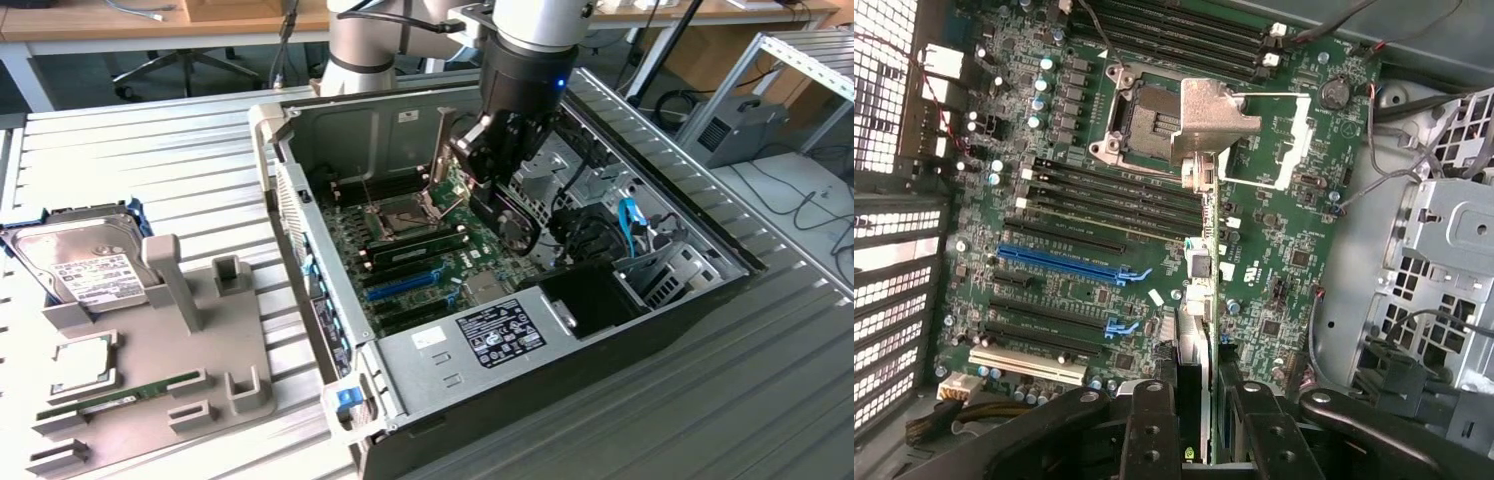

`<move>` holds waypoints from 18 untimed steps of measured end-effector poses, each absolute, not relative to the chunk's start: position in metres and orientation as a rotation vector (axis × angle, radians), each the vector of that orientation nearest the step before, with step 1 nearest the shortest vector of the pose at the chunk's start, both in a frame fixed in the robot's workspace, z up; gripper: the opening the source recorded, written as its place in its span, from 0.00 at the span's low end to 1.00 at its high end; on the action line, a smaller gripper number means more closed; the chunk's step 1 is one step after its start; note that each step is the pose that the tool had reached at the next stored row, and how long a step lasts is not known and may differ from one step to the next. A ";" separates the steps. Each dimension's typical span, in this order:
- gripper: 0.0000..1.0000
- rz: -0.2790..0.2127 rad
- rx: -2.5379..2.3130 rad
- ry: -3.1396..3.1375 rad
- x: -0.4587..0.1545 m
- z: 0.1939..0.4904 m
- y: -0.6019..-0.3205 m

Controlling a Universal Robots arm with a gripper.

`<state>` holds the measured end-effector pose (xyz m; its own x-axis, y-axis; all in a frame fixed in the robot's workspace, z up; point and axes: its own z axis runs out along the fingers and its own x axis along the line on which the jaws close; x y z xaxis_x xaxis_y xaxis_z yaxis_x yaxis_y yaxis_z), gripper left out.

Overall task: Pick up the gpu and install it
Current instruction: 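Insert the gpu into the slot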

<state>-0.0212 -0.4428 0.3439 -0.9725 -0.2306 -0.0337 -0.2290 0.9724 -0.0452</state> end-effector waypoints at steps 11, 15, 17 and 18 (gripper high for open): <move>0.26 -0.063 -0.375 3.079 -0.021 0.344 -0.443; 0.26 -0.063 -0.382 3.078 -0.021 0.344 -0.443; 0.26 -0.063 -0.385 3.078 -0.021 0.344 -0.443; 0.26 -0.063 -0.387 3.078 -0.021 0.344 -0.443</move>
